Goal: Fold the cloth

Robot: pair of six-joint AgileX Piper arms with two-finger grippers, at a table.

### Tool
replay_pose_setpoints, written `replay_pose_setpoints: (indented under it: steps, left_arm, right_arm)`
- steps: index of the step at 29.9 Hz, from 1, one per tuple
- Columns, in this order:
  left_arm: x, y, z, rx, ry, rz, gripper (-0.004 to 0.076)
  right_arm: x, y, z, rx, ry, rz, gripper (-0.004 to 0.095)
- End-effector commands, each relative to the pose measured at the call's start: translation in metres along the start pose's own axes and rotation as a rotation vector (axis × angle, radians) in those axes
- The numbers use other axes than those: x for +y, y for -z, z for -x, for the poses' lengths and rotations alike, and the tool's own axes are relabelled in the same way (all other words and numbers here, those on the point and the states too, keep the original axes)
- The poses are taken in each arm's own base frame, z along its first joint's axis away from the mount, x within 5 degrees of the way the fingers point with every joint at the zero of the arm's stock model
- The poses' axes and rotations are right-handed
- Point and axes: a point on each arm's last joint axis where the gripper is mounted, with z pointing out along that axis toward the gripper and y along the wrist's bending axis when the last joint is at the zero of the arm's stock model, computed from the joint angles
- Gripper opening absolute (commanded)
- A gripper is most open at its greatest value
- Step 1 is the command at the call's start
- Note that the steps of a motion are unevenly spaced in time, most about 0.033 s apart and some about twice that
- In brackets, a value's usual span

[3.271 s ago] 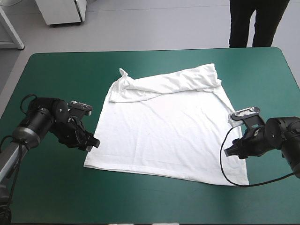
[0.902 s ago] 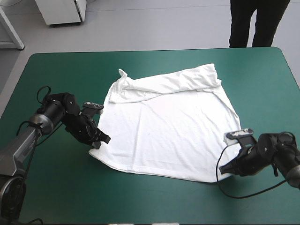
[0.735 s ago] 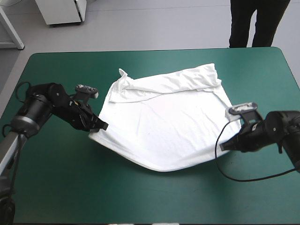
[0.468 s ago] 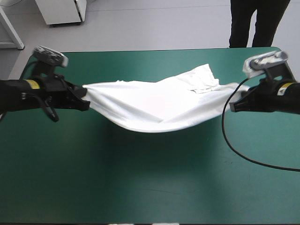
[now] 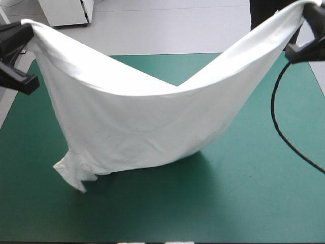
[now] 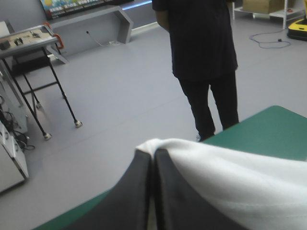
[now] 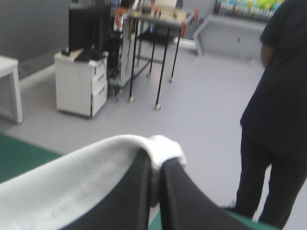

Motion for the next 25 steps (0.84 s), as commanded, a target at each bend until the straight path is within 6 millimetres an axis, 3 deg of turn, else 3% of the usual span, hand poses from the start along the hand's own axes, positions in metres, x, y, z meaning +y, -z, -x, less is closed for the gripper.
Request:
replay_pose_setpoints:
  steps: [1, 7, 13, 18, 21, 25]
  left_arm:
    - [0.011, -0.015, 0.020, -0.168, -0.041, 0.068, -0.0009]
    - [0.036, -0.053, 0.042, -0.421, -0.114, 0.228, -0.0009]
    - [0.061, -0.121, 0.039, -0.569, -0.173, 0.358, -0.0008]
    - [0.075, -0.165, 0.035, -0.734, -0.184, 0.430, -0.0008]
    - [0.079, -0.177, 0.035, -0.818, -0.236, 0.484, -0.0008]
    - [0.084, -0.172, 0.039, -0.941, -0.249, 0.540, -0.0008]
  right_arm:
    - [-0.008, -0.005, 0.032, -0.279, 0.039, -0.070, -0.0019]
    - [-0.020, -0.055, 0.047, -0.446, 0.083, -0.155, -0.0019]
    - [-0.029, -0.117, 0.047, -0.596, 0.094, -0.192, -0.0019]
    - [-0.042, -0.157, 0.039, -0.709, 0.113, -0.245, -0.0019]
    - [-0.054, -0.168, 0.033, -0.792, 0.121, -0.287, -0.0019]
    - [-0.066, -0.169, 0.032, -0.917, 0.145, -0.343, -0.0019]
